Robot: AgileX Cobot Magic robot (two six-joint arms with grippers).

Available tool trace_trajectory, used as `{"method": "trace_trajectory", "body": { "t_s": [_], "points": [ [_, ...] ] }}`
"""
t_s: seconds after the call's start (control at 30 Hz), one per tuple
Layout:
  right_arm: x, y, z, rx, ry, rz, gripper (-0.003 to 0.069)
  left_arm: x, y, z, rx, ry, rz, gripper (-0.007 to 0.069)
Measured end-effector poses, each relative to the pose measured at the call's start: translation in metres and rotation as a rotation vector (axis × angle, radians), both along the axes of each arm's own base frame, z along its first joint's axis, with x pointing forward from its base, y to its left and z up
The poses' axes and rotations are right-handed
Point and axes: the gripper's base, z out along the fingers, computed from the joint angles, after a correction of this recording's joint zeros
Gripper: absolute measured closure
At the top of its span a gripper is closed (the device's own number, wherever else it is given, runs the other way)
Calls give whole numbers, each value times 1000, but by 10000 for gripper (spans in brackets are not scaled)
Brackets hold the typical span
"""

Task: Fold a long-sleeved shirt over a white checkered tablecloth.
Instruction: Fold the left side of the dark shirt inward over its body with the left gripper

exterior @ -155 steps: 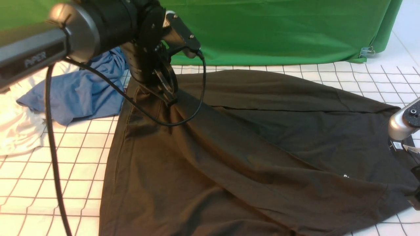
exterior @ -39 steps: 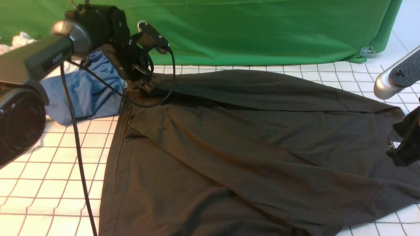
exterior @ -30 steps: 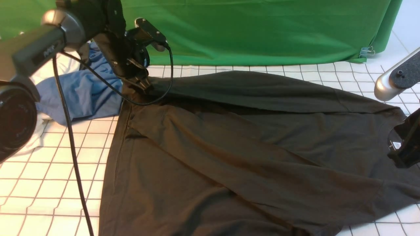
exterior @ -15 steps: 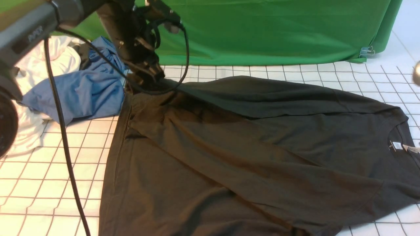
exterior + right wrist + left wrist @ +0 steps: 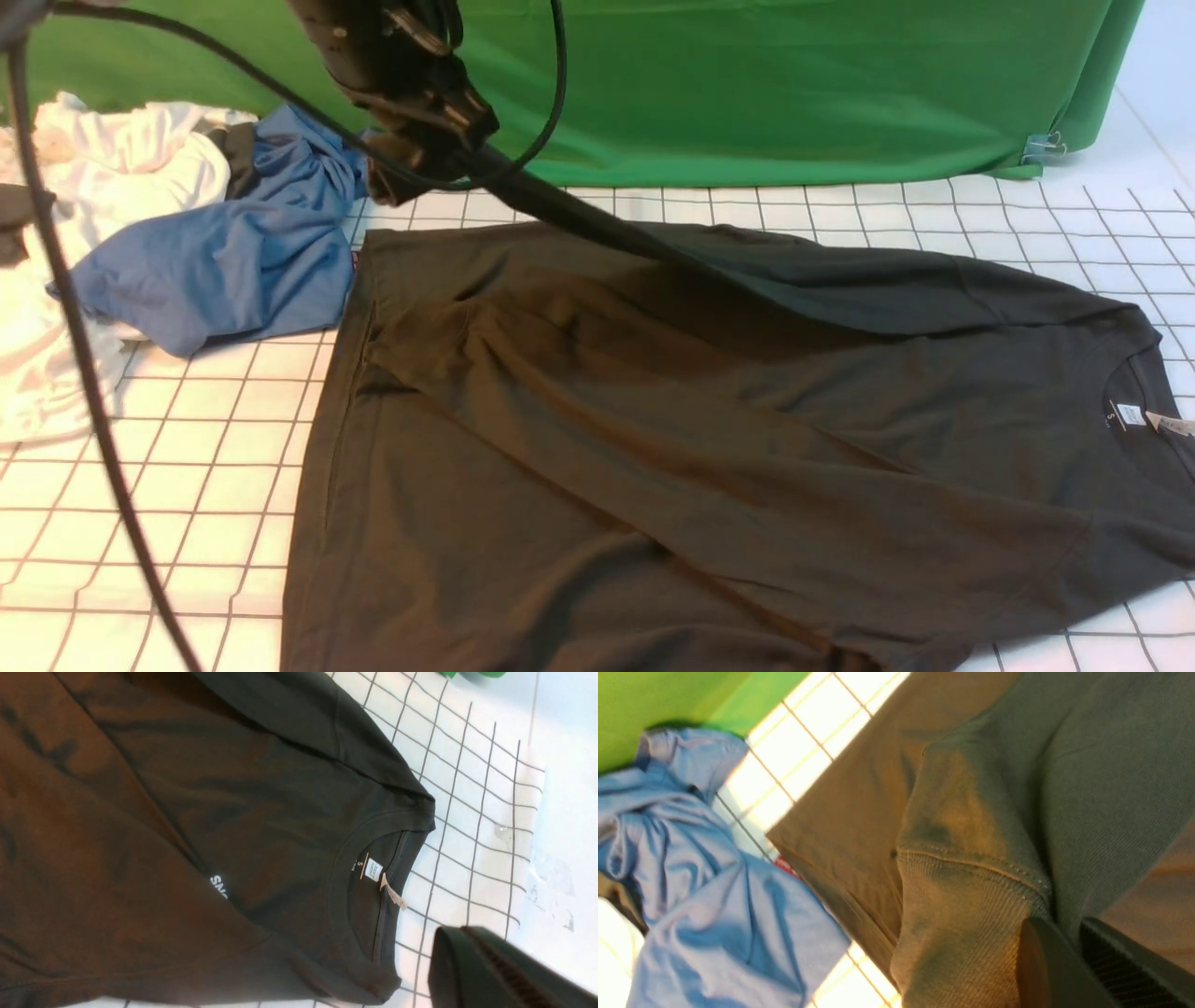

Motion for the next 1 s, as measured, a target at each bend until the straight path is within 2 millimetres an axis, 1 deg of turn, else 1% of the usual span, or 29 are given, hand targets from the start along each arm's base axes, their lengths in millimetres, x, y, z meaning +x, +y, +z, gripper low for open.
{"method": "trace_trajectory", "body": {
  "t_s": [0.1,0.13,0.17,0.2,0.3,0.33,0.37,0.4,0.47,0.53,0.6,0.7,0.8,0.83,0.9,0.93,1.0],
  "points": [
    [0,0,0,1,-2,0,648,-8,2,-20,39,72,-5,636],
    [0,0,0,1,-2,0,648,-11,4,-30,53,105,-7,636],
    [0,0,0,1,-2,0,648,-12,4,-32,55,112,-8,636],
    [0,0,0,1,-2,0,648,-16,6,-48,80,165,-9,636],
    [0,0,0,1,-2,0,648,-25,9,-77,111,267,-13,636],
    [0,0,0,1,-2,0,648,-28,9,-83,118,291,-13,636],
    [0,0,0,1,-2,0,648,-28,9,-85,120,297,-13,636],
    [0,0,0,1,-2,0,648,-33,11,-95,133,333,-22,636],
    [0,0,0,1,-2,0,648,-38,13,-107,156,371,-38,636],
    [0,0,0,1,-2,0,648,-42,15,-115,174,398,-47,636],
    [0,0,0,1,-2,0,648,-42,15,-118,180,400,-52,636],
    [0,0,0,1,-2,0,648,-40,15,-119,176,371,-54,629],
    [0,0,0,1,-2,0,648,-39,14,-118,172,355,-54,606],
    [0,0,0,1,-2,0,648,-39,15,-118,173,354,-54,585],
    [0,0,0,1,-2,0,648,-39,15,-118,174,353,-49,506],
    [0,0,0,1,-2,0,648,-40,15,-117,173,355,-45,438],
    [0,0,0,1,-2,0,648,-41,15,-116,174,365,-40,339]
  ]
}}
